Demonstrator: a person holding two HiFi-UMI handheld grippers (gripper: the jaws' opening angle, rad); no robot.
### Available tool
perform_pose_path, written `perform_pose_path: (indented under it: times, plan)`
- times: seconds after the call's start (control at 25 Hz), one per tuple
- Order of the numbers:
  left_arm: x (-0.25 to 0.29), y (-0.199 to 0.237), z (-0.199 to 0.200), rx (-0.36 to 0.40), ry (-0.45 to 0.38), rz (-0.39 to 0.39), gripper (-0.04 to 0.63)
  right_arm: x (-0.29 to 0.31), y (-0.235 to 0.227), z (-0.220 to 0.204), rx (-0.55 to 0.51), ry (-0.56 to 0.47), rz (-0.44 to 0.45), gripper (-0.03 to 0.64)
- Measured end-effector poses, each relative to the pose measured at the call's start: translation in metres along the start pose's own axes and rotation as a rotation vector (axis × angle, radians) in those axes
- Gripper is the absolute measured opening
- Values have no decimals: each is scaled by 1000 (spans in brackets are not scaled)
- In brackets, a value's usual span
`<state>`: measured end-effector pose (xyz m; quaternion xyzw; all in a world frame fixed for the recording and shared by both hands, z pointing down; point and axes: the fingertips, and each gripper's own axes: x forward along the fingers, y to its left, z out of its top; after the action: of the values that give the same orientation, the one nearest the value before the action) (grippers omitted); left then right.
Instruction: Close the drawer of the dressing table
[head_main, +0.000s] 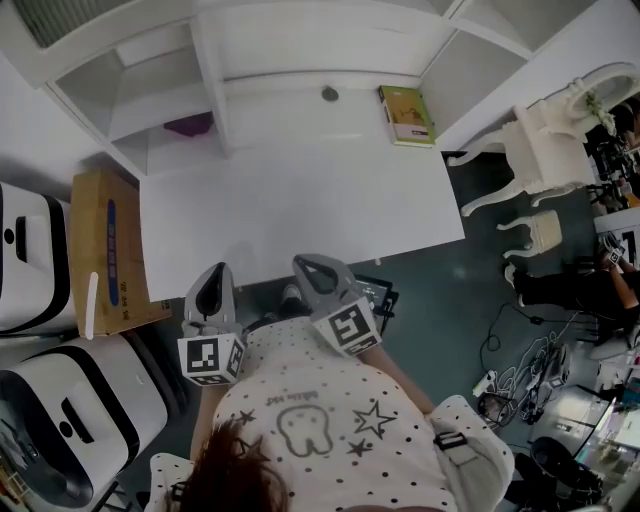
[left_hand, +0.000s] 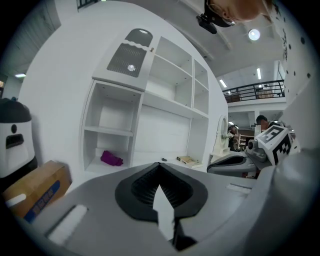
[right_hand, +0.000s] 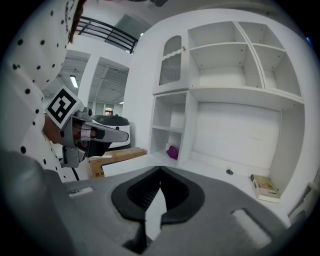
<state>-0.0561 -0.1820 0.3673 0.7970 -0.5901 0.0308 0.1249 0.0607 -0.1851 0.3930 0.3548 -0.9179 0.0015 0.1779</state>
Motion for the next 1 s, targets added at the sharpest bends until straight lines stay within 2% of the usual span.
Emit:
perform_pose_path:
  times: [0.16, 0.4, 0.72, 1.0]
  plan:
    - [10, -5, -6, -42, -1, 17, -5, -5, -16, -2, -17, -9, -14, -3]
    - [11, -18, -19, -34, 20, 8, -5, -5, -22, -7, -14, -20, 11, -3]
    - [6, -7, -15, -57, 4, 37, -5, 2, -15, -4, -22, -21, 31, -3]
    - [8, -8, -8, -41, 8, -7, -5, -1, -13, 5, -11, -9, -1, -3]
